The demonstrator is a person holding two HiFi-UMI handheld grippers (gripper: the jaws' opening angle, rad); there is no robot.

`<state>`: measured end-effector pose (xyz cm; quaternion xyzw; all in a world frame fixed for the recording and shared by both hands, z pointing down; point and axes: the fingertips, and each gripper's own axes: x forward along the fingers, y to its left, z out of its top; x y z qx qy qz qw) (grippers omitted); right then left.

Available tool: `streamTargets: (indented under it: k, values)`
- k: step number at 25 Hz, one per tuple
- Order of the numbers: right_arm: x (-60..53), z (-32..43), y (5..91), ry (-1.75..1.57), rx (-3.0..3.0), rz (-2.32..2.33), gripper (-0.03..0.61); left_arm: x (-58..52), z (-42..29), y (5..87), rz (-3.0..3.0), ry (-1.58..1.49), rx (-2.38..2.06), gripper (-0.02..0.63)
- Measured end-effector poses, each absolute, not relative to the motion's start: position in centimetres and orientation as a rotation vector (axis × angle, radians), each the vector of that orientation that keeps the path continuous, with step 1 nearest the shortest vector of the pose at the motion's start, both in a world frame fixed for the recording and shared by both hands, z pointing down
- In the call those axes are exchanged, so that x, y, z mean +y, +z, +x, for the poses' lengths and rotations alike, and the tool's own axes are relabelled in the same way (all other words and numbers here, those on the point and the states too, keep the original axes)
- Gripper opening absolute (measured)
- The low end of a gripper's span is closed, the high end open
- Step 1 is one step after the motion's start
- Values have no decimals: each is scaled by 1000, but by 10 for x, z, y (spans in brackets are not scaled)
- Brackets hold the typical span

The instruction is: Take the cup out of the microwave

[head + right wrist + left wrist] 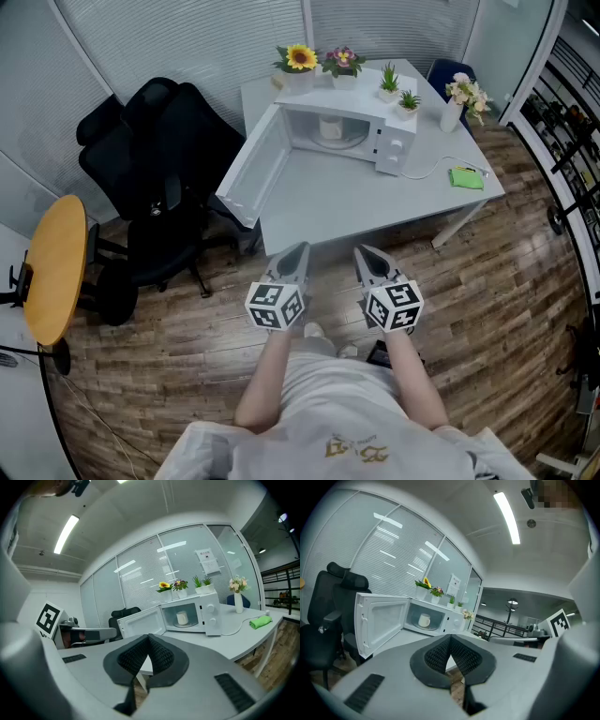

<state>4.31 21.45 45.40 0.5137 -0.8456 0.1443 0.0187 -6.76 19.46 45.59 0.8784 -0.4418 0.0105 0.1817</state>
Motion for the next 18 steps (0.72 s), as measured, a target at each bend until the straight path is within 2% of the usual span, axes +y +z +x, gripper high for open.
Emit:
streamTargets:
  k: [12,13,14,15,16,18]
  values:
    - [230,50,458,480,-2689,1592,12,205,-69,464,2454,9,-1297,15]
    - [233,51,454,497,-2737,1587,12,205,-68,463,2453,-8,-1310,81]
    - [234,52,450,507,-2774,1579,21,205,-67,462,2447,-24,-1322,188]
    - [235,53,448,504,-2795,1570,86,203,-66,461,2439,-36,-1330,257]
    - [235,54,446,489,-2800,1562,179,202,-65,461,2433,-37,-1332,284]
    - [233,58,444,451,-2783,1571,205,200,-61,461,2436,-15,-1324,288]
